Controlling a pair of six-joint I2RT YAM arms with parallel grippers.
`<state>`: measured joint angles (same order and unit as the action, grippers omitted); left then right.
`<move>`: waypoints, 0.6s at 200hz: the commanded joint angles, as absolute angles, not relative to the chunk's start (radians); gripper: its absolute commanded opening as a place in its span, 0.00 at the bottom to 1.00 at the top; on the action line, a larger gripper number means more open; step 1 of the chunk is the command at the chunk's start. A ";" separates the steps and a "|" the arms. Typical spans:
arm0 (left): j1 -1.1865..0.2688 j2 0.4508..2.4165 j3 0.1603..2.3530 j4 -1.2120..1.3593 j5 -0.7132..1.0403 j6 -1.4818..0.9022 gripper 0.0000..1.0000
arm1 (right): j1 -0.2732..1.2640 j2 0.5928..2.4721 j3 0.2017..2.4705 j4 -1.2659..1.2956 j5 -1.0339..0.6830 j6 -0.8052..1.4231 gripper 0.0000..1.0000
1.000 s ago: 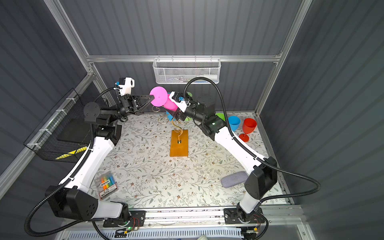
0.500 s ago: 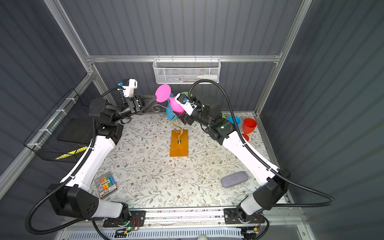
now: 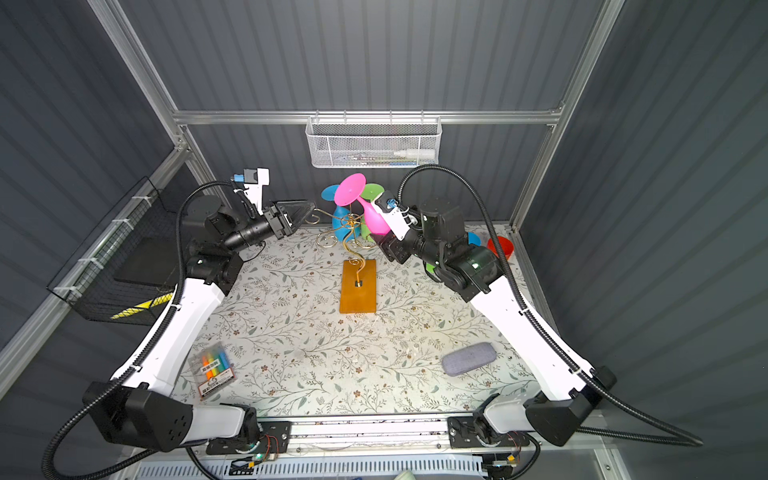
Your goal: Take the wine glass off the wine glass rack
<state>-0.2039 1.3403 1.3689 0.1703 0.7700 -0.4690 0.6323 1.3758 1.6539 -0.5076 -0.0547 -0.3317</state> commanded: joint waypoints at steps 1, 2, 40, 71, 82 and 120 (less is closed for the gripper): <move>-0.213 1.303 1.339 0.215 0.707 -0.144 0.59 | 0.640 1.391 1.728 -0.636 -0.014 -0.277 0.64; -0.214 1.303 1.338 0.215 0.705 -0.137 0.59 | 0.639 1.392 1.732 -0.641 -0.013 -0.276 0.64; -0.257 1.269 1.280 0.264 0.599 0.176 0.55 | 0.639 1.431 1.815 -0.741 0.003 -0.240 0.63; -0.272 1.277 1.254 0.385 0.588 0.230 0.52 | 0.641 1.468 1.884 -0.803 0.010 -0.201 0.63; -0.282 1.282 1.246 0.428 0.586 0.245 0.52 | 0.640 1.479 1.903 -0.818 0.014 -0.190 0.63; -0.347 1.311 1.265 0.441 0.564 0.349 0.51 | 0.647 1.537 1.987 -0.901 0.022 -0.165 0.62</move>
<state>-0.3088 1.2919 1.2514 0.3817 0.5877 0.2401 0.6376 1.5089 1.9305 -0.8242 0.0051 -0.2012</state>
